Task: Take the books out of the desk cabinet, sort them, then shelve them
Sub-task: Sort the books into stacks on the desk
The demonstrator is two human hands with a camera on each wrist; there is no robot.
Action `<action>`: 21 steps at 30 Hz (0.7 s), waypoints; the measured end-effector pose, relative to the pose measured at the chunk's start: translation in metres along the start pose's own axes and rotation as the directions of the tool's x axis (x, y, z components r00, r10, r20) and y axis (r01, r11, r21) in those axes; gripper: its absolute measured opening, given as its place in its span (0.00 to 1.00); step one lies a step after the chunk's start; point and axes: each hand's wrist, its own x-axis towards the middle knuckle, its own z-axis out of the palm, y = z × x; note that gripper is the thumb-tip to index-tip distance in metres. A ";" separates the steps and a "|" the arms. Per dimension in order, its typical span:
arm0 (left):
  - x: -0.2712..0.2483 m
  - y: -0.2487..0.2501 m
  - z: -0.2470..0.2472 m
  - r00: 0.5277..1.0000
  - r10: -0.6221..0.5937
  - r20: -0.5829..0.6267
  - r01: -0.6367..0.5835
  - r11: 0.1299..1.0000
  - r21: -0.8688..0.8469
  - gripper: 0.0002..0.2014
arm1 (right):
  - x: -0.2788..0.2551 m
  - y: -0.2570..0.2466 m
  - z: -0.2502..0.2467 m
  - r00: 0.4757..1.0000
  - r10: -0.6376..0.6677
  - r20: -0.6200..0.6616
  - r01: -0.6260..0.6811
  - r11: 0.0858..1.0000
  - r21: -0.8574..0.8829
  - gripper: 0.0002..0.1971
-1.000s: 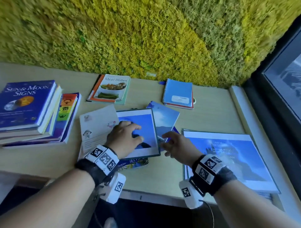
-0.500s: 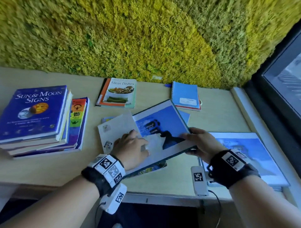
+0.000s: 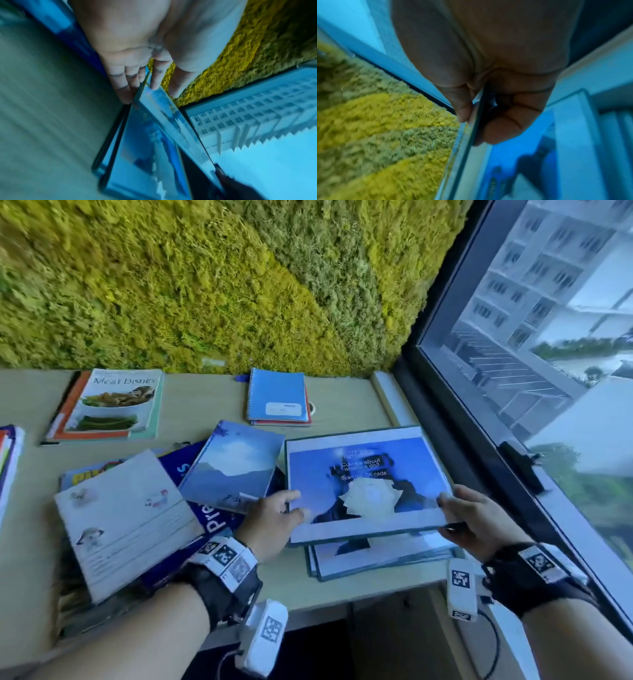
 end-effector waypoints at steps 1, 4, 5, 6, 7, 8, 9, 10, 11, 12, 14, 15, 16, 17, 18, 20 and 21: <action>0.002 -0.001 0.012 1.000 -0.012 0.005 0.012 1.000 0.013 0.27 | 0.005 0.003 -0.007 0.999 -0.005 -0.049 0.000 0.995 -0.100 0.09; 0.003 -0.010 0.045 0.999 -0.040 0.034 0.031 0.970 0.243 0.31 | 0.034 0.020 -0.020 0.993 -0.081 -0.087 0.013 0.804 -0.595 0.21; 0.002 -0.011 0.053 0.998 -0.050 0.034 0.037 0.948 0.316 0.32 | 0.039 0.023 -0.016 0.995 -0.099 -0.032 0.044 0.677 -0.734 0.26; 0.001 -0.012 0.059 0.998 -0.058 0.025 0.046 0.935 0.350 0.32 | 0.044 0.028 -0.010 0.994 -0.111 -0.011 0.054 0.559 -0.828 0.28; 0.001 -0.011 0.062 0.998 -0.063 0.014 0.054 0.933 0.355 0.32 | 0.045 0.030 -0.004 0.994 -0.109 0.006 0.057 0.470 -0.881 0.26; 0.001 -0.010 0.063 0.998 -0.062 0.004 0.056 0.936 0.347 0.31 | 0.044 0.031 0.001 0.994 -0.112 0.015 0.060 0.412 -0.909 0.21; 0.001 -0.009 0.062 0.998 -0.058 0.001 0.054 0.941 0.334 0.31 | 0.044 0.031 0.006 0.992 -0.123 0.030 0.074 0.367 -0.927 0.18; 0.001 -0.010 0.061 0.999 -0.054 -0.003 0.052 0.946 0.321 0.30 | 0.047 0.034 0.008 0.993 -0.111 0.026 0.063 0.340 -0.938 0.18; 0.000 -0.010 0.060 0.999 -0.052 -0.007 0.052 0.950 0.307 0.30 | 0.050 0.037 0.009 0.996 -0.090 0.024 0.051 0.312 -0.949 0.19; 0.000 -0.012 0.059 0.999 -0.049 -0.012 0.051 0.955 0.292 0.30 | 0.051 0.039 0.010 0.996 -0.074 0.045 0.064 0.288 -0.956 0.21; -0.003 -0.012 0.059 0.999 -0.046 -0.017 0.049 0.965 0.259 0.29 | 0.050 0.044 0.015 0.995 -0.025 0.092 0.095 0.245 -0.965 0.22; -0.005 -0.012 0.059 0.999 -0.043 -0.014 0.046 0.967 0.252 0.28 | 0.046 0.045 0.019 0.994 -0.003 0.111 0.108 0.239 -0.965 0.21; -0.006 -0.011 0.059 0.999 -0.038 -0.009 0.039 0.967 0.251 0.28 | 0.041 0.047 0.023 0.993 0.006 0.119 0.114 0.234 -0.966 0.21; -0.007 -0.010 0.059 0.999 -0.035 0.002 0.034 0.967 0.251 0.28 | 0.037 0.048 0.024 0.993 0.009 0.116 0.111 0.230 -0.967 0.23; -0.007 -0.009 0.059 0.999 -0.032 0.017 0.026 0.968 0.251 0.29 | 0.034 0.046 0.025 0.994 0.017 0.107 0.101 0.228 -0.968 0.23; -0.009 -0.007 0.055 0.998 -0.020 0.061 0.003 0.968 0.251 0.29 | 0.031 0.041 0.027 0.994 0.035 0.100 0.090 0.222 -0.971 0.23; -0.012 -0.005 0.050 0.997 -0.012 0.082 -0.009 0.968 0.250 0.29 | 0.030 0.039 0.030 0.995 0.014 0.099 0.094 0.212 -0.973 0.25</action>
